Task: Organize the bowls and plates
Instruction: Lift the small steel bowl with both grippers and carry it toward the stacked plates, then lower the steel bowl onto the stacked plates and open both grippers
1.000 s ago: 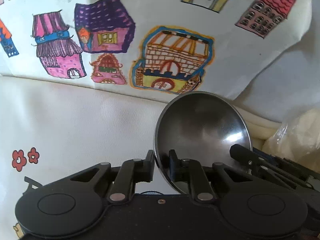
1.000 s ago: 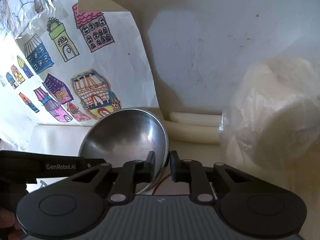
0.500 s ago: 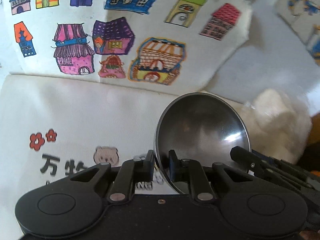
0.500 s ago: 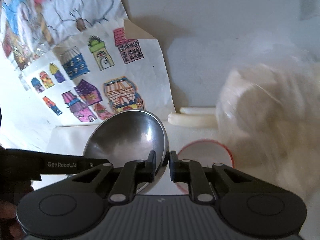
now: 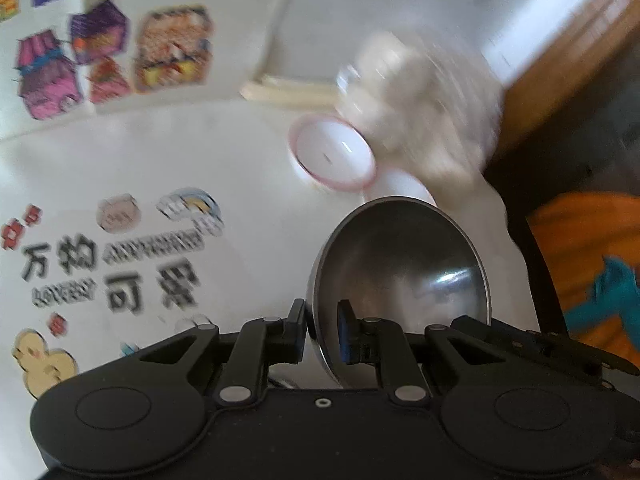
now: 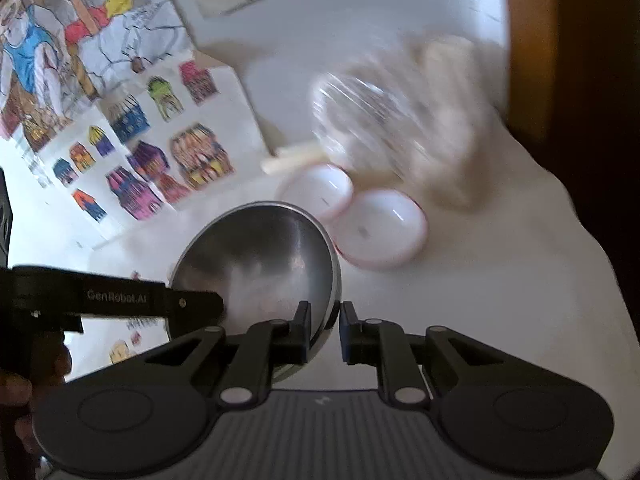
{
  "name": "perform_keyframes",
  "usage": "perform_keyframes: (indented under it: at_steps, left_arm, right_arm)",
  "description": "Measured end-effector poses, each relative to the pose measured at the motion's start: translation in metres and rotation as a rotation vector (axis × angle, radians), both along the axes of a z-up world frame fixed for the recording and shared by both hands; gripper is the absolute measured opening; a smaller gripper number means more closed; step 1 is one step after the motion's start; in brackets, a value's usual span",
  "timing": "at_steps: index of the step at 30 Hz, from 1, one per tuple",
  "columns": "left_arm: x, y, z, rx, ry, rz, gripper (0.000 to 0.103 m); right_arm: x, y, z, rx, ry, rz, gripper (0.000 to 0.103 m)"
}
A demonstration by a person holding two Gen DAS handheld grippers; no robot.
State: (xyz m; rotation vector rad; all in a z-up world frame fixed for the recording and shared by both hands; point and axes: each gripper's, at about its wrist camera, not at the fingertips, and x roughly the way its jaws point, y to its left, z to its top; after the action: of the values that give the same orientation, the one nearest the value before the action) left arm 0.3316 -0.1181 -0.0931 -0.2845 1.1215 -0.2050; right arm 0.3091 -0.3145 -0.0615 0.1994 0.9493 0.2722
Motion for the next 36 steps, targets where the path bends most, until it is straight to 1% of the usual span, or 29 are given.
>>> perform_keyframes:
  at_steps: [6, 10, 14, 16, 19, 24, 29, 31, 32, 35, 36]
  left_arm:
    - [-0.027, -0.031, -0.021, 0.033, 0.061, -0.107, 0.016]
    - [-0.034, -0.044, -0.033, 0.057, 0.102, -0.137, 0.016]
    - [-0.034, -0.051, -0.044, 0.072, 0.137, -0.128, 0.018]
    - [-0.032, -0.052, -0.047, 0.079, 0.146, -0.105, 0.018]
    - [-0.025, -0.052, -0.046, 0.093, 0.140, -0.067, 0.018]
    - [-0.014, -0.049, -0.050, 0.108, 0.170, 0.015, 0.019]
    - [-0.011, -0.047, -0.051, 0.111, 0.182, 0.093, 0.021]
    - [-0.012, -0.045, -0.051, 0.109, 0.189, 0.120, 0.023]
    - [-0.014, -0.044, -0.049, 0.110, 0.188, 0.134, 0.025]
    - [-0.023, -0.039, -0.043, 0.076, 0.188, 0.165, 0.027]
    - [-0.025, -0.037, -0.040, 0.067, 0.188, 0.174, 0.029]
  right_arm:
    - [-0.050, -0.030, -0.021, -0.017, 0.056, -0.074, 0.016]
    - [-0.067, -0.042, -0.036, -0.025, 0.095, -0.097, 0.016]
    - [-0.067, -0.048, -0.047, -0.035, 0.120, -0.074, 0.016]
    - [-0.062, -0.050, -0.053, -0.034, 0.132, -0.054, 0.017]
    - [-0.048, -0.050, -0.054, -0.036, 0.127, -0.008, 0.017]
    - [-0.020, -0.050, -0.058, -0.046, 0.124, 0.100, 0.018]
    - [0.004, -0.048, -0.059, -0.054, 0.114, 0.228, 0.018]
    - [0.009, -0.048, -0.060, -0.046, 0.116, 0.273, 0.019]
    - [0.011, -0.049, -0.060, -0.041, 0.118, 0.292, 0.020]
    - [0.013, -0.052, -0.061, -0.030, 0.123, 0.335, 0.024]
    - [0.014, -0.054, -0.061, -0.022, 0.126, 0.341, 0.027]
